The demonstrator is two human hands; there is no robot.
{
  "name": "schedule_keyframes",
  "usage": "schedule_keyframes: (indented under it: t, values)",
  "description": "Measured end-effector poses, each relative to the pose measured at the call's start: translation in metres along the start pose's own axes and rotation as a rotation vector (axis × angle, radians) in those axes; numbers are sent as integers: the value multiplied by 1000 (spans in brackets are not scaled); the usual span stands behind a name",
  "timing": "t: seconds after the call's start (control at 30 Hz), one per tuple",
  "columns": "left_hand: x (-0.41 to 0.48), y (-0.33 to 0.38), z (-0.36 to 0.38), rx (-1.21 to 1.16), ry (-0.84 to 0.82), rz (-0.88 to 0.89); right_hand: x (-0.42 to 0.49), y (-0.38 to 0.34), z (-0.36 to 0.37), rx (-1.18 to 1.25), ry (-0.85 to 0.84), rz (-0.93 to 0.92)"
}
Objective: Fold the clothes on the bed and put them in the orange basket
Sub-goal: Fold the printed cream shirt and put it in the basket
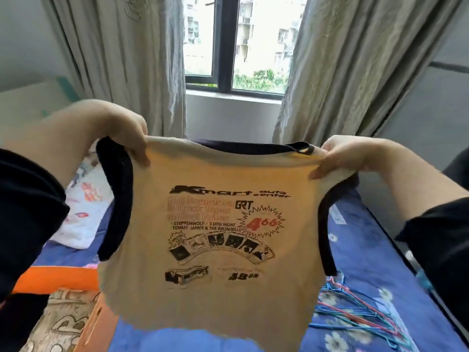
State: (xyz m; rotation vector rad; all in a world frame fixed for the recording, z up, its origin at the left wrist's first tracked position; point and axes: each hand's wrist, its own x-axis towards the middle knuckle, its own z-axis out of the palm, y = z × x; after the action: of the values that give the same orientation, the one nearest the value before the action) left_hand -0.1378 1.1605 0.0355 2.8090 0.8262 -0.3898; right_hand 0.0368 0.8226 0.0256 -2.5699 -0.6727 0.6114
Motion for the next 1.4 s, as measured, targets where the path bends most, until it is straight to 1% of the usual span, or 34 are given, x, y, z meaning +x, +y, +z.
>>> schedule_keyframes:
  t: [0.07,0.13,0.23,0.27,0.33,0.37,0.4,0.43,0.47,0.5,0.53,0.57,0.6,0.63,0.67,0.7,0.77,0.83,0.9,0.97,1.07,1.13,1.17,1.23,1.33,1.4]
  values:
    - [12,-3,7,41,94,-35,9,9,2,-140,142,28]
    - [29,-5,27,12,197,-58,24,27,15,-202,232,80]
    - [54,-5,65,-50,455,-81,45,51,43,-283,396,160]
    - [62,-4,77,-53,508,-93,50,57,51,-300,445,187]
    - [77,-3,93,-130,513,-120,64,68,62,-230,455,257]
    - [82,-2,96,-255,507,-131,70,71,63,-107,432,259]
    - [88,0,95,-469,484,-140,76,73,62,67,410,239]
    - [91,4,91,-772,451,-129,82,72,59,259,417,196]
    - [94,10,83,-1107,411,-120,86,68,56,464,455,152]
    - [92,17,75,-1374,400,-100,88,61,51,660,513,112]
    - [91,23,67,-1529,425,-65,88,52,47,801,577,69]
    - [91,28,60,-1613,468,-30,89,44,43,858,646,23]
    - [92,30,55,-1656,519,9,87,37,39,809,728,-27]
    - [92,30,49,-1668,584,63,82,31,36,709,819,-81]
    - [92,28,49,-1631,665,111,78,29,36,609,903,-126]
    - [92,24,49,-1543,768,167,76,30,35,548,968,-177]
    - [86,18,56,-1341,930,305,71,35,38,539,1017,-235]
    - [75,13,69,-1220,1003,386,67,41,41,600,995,-254]
    - [66,5,87,-1076,1047,360,59,47,49,675,951,-225]
    - [59,-6,111,-990,1049,334,55,59,62,796,901,-177]
    - [45,-29,160,-898,973,315,50,83,94,961,724,-30]
    - [32,-45,198,-749,914,347,45,103,123,974,569,62]
    - [26,-51,214,-668,886,395,42,113,135,963,500,108]
    - [12,-71,255,-517,777,475,30,131,170,900,341,210]
    - [-4,-99,318,-301,559,563,9,155,227,769,126,322]
    - [-16,-109,360,-158,407,640,-3,168,264,664,32,365]
